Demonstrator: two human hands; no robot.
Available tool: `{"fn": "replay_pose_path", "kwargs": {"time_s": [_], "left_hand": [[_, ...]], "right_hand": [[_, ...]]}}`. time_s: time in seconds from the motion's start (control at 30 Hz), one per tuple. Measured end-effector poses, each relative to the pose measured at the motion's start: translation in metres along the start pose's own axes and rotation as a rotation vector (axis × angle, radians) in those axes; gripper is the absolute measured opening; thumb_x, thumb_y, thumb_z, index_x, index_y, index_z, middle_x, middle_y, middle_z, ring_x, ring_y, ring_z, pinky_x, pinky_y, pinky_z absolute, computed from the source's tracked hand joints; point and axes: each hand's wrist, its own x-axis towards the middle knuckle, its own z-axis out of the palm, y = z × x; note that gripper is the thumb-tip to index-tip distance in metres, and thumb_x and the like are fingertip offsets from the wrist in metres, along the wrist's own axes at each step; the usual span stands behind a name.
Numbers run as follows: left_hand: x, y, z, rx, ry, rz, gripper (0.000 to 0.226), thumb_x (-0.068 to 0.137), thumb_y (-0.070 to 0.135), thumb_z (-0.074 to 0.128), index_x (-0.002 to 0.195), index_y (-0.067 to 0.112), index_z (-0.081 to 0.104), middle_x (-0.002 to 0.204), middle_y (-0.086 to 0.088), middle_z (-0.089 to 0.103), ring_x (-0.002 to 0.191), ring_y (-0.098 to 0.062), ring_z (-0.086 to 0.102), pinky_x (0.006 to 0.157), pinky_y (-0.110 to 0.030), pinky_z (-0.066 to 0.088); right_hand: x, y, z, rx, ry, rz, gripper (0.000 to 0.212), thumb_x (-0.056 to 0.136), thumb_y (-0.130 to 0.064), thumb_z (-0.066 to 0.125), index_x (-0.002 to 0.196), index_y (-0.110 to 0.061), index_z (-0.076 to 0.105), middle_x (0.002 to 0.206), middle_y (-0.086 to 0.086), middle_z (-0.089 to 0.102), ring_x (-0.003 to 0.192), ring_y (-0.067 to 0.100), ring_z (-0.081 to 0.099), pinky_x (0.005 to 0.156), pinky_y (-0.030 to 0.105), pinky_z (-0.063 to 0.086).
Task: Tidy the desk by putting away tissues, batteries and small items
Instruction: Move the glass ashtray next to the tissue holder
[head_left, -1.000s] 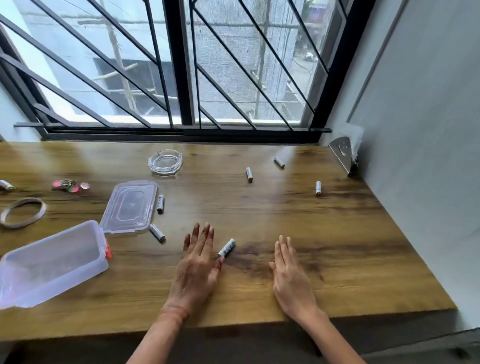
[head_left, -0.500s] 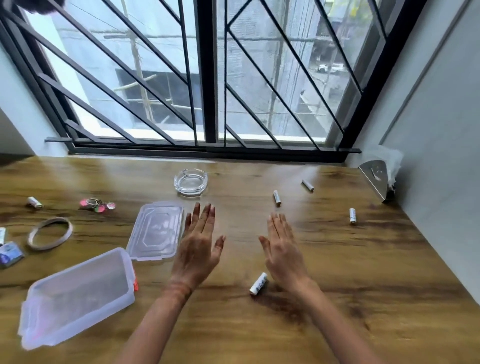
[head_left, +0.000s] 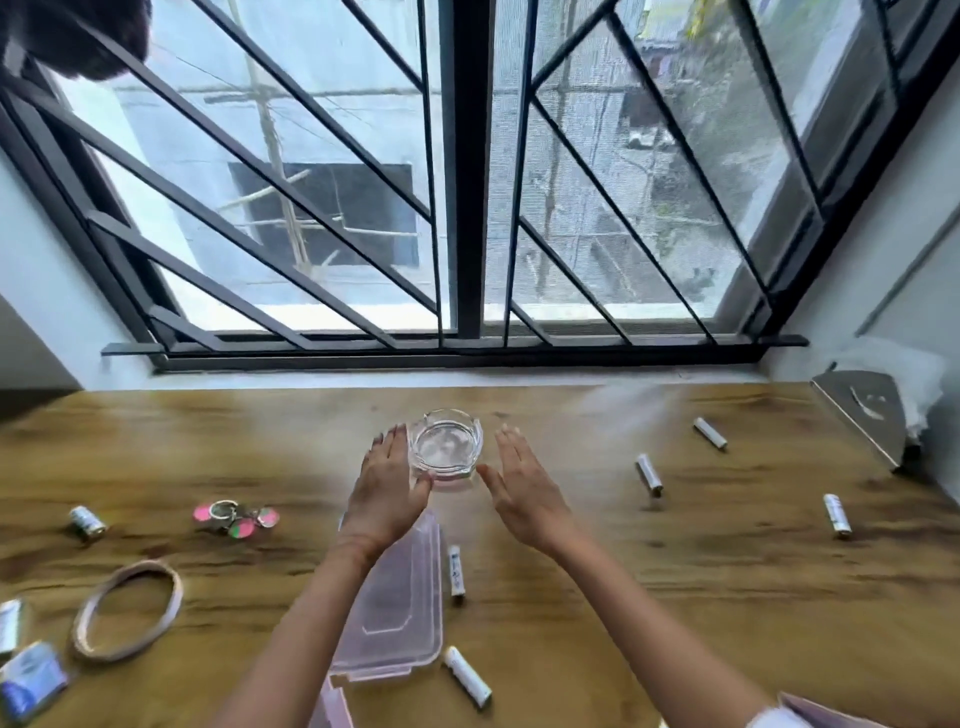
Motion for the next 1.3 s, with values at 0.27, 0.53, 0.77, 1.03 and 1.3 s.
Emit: {"fn": "replay_pose_path", "kwargs": {"time_s": [0.27, 0.53, 0.77, 1.03, 1.3], "left_hand": [[0.037, -0.024, 0.012, -0.497, -0.127, -0.303, 0.052, 0.085, 0.018, 0.052, 0.134, 0.006, 0.042, 0.117, -0.005, 0.058, 0.108, -0.021, 0.052, 0.094, -0.030, 0.038], [0.044, -0.024, 0.022, -0.717, -0.098, -0.292, 0.047, 0.066, 0.007, 0.062, 0.103, 0.035, 0.062, 0.076, 0.032, 0.065, 0.092, -0.012, 0.058, 0.089, -0.028, 0.044], [0.039, 0.008, 0.022, -0.786, -0.108, -0.164, 0.060, 0.073, -0.014, 0.056, 0.122, 0.021, 0.056, 0.080, 0.034, 0.065, 0.088, 0.013, 0.060, 0.090, -0.021, 0.043], [0.022, 0.092, 0.046, -0.820, -0.150, -0.044, 0.061, 0.073, -0.004, 0.060, 0.131, 0.012, 0.049, 0.107, 0.026, 0.058, 0.095, 0.010, 0.059, 0.098, -0.024, 0.042], [0.010, 0.210, 0.114, -0.855, -0.199, -0.010, 0.059, 0.077, -0.011, 0.059, 0.131, 0.012, 0.049, 0.113, 0.010, 0.061, 0.090, 0.013, 0.060, 0.088, -0.011, 0.044]], "right_hand": [[0.048, -0.005, 0.023, 0.410, 0.084, 0.323, 0.028, 0.093, -0.013, 0.046, 0.116, 0.001, 0.054, 0.117, 0.021, 0.059, 0.109, 0.035, 0.054, 0.095, 0.043, 0.043], [0.055, -0.003, 0.041, 0.578, 0.101, 0.233, 0.053, 0.069, -0.005, 0.069, 0.119, -0.015, 0.054, 0.111, 0.008, 0.066, 0.103, 0.022, 0.062, 0.095, 0.040, 0.049], [0.036, 0.011, 0.012, 0.656, 0.150, 0.175, 0.088, 0.054, -0.007, 0.077, 0.133, -0.020, 0.042, 0.106, -0.014, 0.061, 0.104, 0.006, 0.056, 0.096, 0.021, 0.042], [-0.012, 0.051, -0.067, 0.642, 0.282, 0.137, 0.083, 0.057, 0.009, 0.077, 0.132, -0.006, 0.044, 0.108, -0.019, 0.058, 0.109, 0.009, 0.052, 0.098, 0.026, 0.039], [-0.061, 0.140, -0.163, 0.648, 0.359, 0.163, 0.082, 0.054, 0.017, 0.077, 0.127, -0.004, 0.046, 0.111, -0.008, 0.058, 0.102, 0.003, 0.055, 0.087, 0.013, 0.045]]}}
